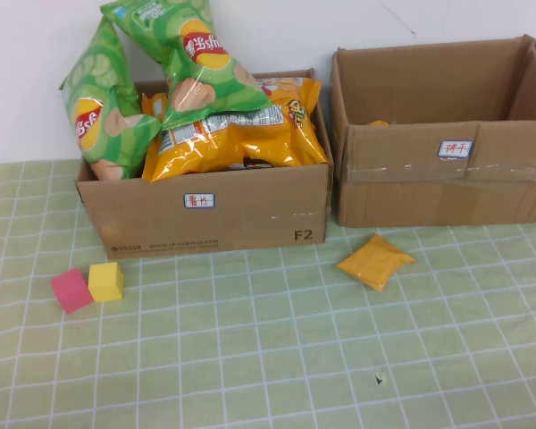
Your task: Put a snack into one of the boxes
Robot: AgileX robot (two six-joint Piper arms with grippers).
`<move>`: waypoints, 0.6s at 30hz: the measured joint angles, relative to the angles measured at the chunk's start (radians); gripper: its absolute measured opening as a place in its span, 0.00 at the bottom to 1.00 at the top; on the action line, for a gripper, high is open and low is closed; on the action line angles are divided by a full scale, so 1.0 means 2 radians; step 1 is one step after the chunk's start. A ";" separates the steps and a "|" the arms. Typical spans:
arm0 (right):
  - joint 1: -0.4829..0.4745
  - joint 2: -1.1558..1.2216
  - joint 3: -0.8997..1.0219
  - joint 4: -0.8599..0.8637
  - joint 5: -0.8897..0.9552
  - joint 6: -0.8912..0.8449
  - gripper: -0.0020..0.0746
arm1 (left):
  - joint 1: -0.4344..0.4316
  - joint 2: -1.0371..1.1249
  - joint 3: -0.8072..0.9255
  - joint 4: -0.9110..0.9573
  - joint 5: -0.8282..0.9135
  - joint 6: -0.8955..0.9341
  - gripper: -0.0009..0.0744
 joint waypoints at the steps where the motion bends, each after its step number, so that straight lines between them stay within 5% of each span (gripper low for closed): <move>1: 0.000 0.000 0.000 0.000 0.000 0.000 0.02 | 0.000 0.000 0.000 0.000 0.000 0.000 0.01; 18: 0.000 0.000 0.000 0.001 0.000 -0.008 0.02 | 0.000 0.000 0.000 0.000 0.000 -0.001 0.01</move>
